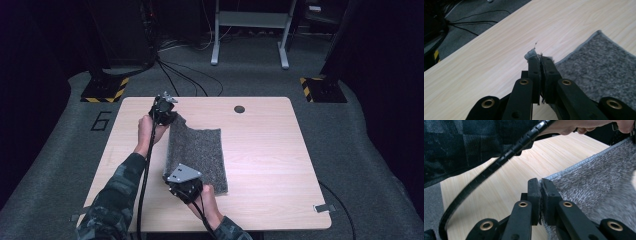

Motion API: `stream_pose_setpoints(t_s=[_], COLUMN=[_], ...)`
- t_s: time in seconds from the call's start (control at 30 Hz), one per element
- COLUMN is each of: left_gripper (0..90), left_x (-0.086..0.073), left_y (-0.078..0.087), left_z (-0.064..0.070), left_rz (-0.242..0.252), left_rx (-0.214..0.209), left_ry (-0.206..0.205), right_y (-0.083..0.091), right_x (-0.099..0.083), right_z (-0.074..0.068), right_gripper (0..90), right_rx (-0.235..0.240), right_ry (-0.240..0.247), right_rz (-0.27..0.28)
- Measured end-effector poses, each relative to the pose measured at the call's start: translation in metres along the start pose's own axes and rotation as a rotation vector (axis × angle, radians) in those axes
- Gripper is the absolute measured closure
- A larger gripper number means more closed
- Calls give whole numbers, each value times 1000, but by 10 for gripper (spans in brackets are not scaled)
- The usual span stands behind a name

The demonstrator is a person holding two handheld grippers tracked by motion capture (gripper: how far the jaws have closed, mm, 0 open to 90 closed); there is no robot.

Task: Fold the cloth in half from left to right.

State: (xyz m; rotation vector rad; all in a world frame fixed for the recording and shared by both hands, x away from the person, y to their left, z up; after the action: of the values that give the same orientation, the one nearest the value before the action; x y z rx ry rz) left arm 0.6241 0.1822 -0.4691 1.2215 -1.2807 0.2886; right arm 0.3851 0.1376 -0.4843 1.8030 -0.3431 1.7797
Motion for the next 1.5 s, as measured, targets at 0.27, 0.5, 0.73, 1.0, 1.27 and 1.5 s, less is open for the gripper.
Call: stream_pose_setpoints(t_s=[0.27, 0.5, 0.73, 1.0, 1.27, 1.5], left_gripper=[868, 865, 861, 861, 860, 860], left_x=[6, 4, 0, 0, -1, 0], left_y=[-24, -39, -52, -66, -78, -86], left_z=[28, 39, 46, 59, 71, 81], left_rz=[1, -19, -44, -60, -67, -60], left_rx=[-37, -48, -56, -63, -75, -85], left_ry=[-8, -10, -7, -27, -32, -28], right_y=[24, 36, 44, 52, 61, 68], right_x=[-15, -30, -41, -57, -67, -77], right_z=[20, 33, 45, 54, 67, 72], right_gripper=[860, 859, 858, 859, 859, 859], right_rx=[-57, -89, -122, -149, -186, -193], right_ry=[-25, -53, -69, -86, -111, -127], right_rz=[-26, -46, -63, -105, -110, -136])
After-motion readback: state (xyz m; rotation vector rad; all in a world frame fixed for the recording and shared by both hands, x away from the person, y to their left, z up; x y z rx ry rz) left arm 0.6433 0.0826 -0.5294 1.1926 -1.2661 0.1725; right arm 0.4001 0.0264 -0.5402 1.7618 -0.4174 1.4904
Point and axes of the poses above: each handheld gripper's, and its own axes: y roughly backward along the jaws, x roughly out of its top, z roughly to its right, the point moved 9 cm from there along -y, roughly forward along the jaws, and after that the axes turned 14 degrees about z, right-handed, at the moved point
